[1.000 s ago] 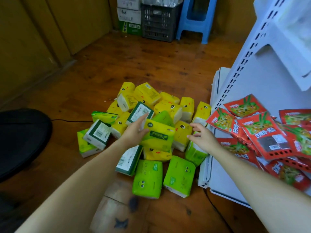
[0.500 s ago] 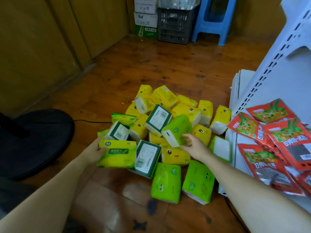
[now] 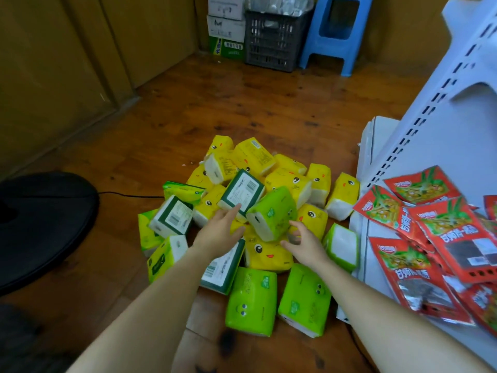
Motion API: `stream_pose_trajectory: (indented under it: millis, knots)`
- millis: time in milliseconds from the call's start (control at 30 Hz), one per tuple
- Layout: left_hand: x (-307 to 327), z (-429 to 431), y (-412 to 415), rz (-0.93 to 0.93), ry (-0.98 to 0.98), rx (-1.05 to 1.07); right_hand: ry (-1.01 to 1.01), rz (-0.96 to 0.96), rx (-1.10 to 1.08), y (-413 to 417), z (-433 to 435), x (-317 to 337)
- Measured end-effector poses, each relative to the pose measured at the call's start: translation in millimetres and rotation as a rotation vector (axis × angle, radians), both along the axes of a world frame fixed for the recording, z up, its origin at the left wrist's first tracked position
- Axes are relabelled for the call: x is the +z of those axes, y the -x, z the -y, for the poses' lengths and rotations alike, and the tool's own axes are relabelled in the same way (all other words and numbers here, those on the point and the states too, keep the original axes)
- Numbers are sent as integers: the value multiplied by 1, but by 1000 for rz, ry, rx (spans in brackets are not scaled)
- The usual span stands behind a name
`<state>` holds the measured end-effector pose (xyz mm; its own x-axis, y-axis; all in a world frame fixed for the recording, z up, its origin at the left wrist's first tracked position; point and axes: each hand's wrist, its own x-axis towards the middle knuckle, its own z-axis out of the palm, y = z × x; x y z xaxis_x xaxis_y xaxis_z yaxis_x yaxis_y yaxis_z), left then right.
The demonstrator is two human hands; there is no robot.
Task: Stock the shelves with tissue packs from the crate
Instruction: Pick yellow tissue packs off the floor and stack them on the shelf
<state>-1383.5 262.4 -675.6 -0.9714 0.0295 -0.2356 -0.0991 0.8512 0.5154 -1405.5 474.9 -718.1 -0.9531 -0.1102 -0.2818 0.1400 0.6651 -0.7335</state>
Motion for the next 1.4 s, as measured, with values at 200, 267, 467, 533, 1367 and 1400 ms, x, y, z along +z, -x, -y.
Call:
stream_pose_trajectory:
  millis: [200,267,467,533,1367,1400]
  knots:
    - [-19,-52,34,22,-124,223,77,38,-78,-2,-22,-5]
    - [-23,-69,40,53,-230,313,132,65,-94,-1,-26,-6]
    - [-17,-91,40,7,-466,452,144,87,-101,0,-32,-9]
    - [-10,-83,38,-19,-453,454,134,83,-102,1,-33,-8]
    - [-22,128,-21,46,-758,1107,-184,128,182,3,-2,-13]
    - [-21,121,-20,126,-803,1062,-190,127,185,3,-4,-16]
